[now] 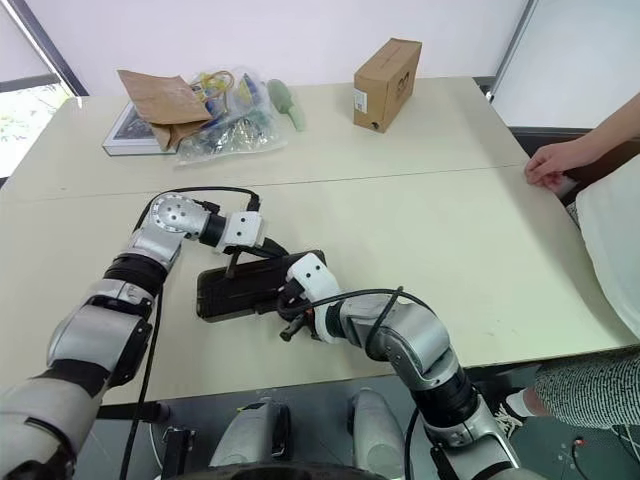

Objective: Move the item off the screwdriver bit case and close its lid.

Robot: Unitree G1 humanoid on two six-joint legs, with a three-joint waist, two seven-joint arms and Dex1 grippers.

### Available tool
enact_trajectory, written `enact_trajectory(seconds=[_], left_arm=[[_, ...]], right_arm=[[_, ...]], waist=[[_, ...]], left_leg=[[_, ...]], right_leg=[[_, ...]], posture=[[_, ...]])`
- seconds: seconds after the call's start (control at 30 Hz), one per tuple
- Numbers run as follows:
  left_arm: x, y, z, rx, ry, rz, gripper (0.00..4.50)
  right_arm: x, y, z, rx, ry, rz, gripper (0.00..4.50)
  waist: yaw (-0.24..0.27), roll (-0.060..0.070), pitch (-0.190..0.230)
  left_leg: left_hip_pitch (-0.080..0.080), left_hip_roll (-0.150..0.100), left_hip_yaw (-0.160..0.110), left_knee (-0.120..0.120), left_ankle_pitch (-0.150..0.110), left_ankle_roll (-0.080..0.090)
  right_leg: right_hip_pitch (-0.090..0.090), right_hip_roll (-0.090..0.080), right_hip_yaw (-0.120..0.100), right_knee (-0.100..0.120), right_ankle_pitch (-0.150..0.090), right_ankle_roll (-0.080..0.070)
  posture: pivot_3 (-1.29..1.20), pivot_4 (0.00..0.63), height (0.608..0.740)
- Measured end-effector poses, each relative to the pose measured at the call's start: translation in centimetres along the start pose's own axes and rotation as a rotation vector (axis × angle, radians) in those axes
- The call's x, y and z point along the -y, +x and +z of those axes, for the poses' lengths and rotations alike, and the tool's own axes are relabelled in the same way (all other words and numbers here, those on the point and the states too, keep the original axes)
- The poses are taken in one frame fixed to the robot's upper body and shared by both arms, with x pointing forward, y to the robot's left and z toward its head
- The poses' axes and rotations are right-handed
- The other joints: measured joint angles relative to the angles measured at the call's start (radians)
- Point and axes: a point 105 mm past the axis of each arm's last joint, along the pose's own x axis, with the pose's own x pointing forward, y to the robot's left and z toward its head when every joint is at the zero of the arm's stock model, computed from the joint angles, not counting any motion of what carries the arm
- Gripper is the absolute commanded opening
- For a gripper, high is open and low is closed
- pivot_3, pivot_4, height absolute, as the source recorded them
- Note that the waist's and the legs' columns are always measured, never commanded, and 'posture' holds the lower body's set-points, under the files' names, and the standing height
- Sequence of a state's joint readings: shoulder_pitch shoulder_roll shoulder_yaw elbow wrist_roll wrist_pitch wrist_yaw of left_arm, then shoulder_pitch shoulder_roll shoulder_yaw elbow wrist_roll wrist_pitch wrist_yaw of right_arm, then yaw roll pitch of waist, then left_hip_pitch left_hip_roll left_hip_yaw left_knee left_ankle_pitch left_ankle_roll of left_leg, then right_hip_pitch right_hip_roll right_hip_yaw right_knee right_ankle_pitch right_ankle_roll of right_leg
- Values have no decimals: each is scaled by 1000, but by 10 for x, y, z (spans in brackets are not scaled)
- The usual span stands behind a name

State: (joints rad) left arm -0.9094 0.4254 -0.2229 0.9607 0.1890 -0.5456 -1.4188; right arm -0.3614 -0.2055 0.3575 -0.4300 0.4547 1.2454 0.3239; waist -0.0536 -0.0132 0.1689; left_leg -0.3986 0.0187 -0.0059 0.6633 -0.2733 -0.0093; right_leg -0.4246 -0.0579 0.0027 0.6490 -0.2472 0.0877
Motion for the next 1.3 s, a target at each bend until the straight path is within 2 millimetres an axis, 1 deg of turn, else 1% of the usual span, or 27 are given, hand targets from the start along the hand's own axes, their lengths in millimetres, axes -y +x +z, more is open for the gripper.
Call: enact_trajectory(seconds=[0.17,0.43,0.57,0.83,0.97,1.0,1.07,1.17,1.23,1.27,1.3], left_arm=[[2,1,-3,-24,30,0,0],[5,2,-5,-30,31,1,0],[7,2,-6,-33,33,3,0],[6,2,-6,-33,32,14,0],[6,4,-9,-39,21,34,0],[6,4,-11,-44,15,44,0],[6,5,-13,-53,12,57,0],[6,8,-18,-73,0,81,0],[6,9,-23,-90,-15,98,0],[6,9,-26,-102,-21,112,0],[6,9,-29,-114,-28,125,0]], right_arm=[[0,3,-2,-7,17,4,53],[-2,5,-3,-15,31,2,53],[-2,6,-3,-19,37,6,53],[1,4,-6,-28,31,-4,53],[11,-5,-8,-42,-8,-42,53],[14,-8,-6,-44,-27,-49,53],[17,-13,-5,-39,-50,-59,53],[25,-23,-2,-26,-95,-84,53],[30,-30,0,-13,-117,-100,53],[34,-34,4,4,-134,-115,53],[41,-40,14,37,-156,-149,53]], waist=[[-1,1,-4],[0,3,-10],[2,4,-11],[9,4,-12],[10,10,-15],[10,12,-17],[10,15,-20],[11,23,-29],[10,25,-34],[10,29,-37],[10,33,-39]], left_leg=[[9,2,1,-1,-1,2],[11,7,1,-1,-5,8],[15,9,2,-1,-8,13],[16,11,2,-1,-8,14],[21,11,3,-1,-10,16],[24,11,4,-1,-10,17],[25,11,4,-1,-11,19],[28,11,4,-1,-12,20],[29,11,4,-1,-12,20],[30,11,4,-2,-12,20],[31,11,4,-2,-12,20]], right_leg=[[8,2,1,0,-1,-2],[11,6,1,-1,-3,-4],[14,9,2,-1,-5,-7],[15,11,2,-1,-5,-8],[19,10,2,-3,-6,-8],[21,10,3,-3,-6,-8],[23,10,3,-3,-7,-9],[26,10,3,-4,-8,-7],[27,10,3,-4,-10,-6],[28,10,3,-4,-12,-5],[29,10,3,-4,-13,-5]], posture=[[0,150,740],[0,150,740],[0,150,740],[0,150,740],[0,150,740],[0,150,740],[0,150,740],[0,150,740],[0,150,740],[0,150,740],[0,150,740]])
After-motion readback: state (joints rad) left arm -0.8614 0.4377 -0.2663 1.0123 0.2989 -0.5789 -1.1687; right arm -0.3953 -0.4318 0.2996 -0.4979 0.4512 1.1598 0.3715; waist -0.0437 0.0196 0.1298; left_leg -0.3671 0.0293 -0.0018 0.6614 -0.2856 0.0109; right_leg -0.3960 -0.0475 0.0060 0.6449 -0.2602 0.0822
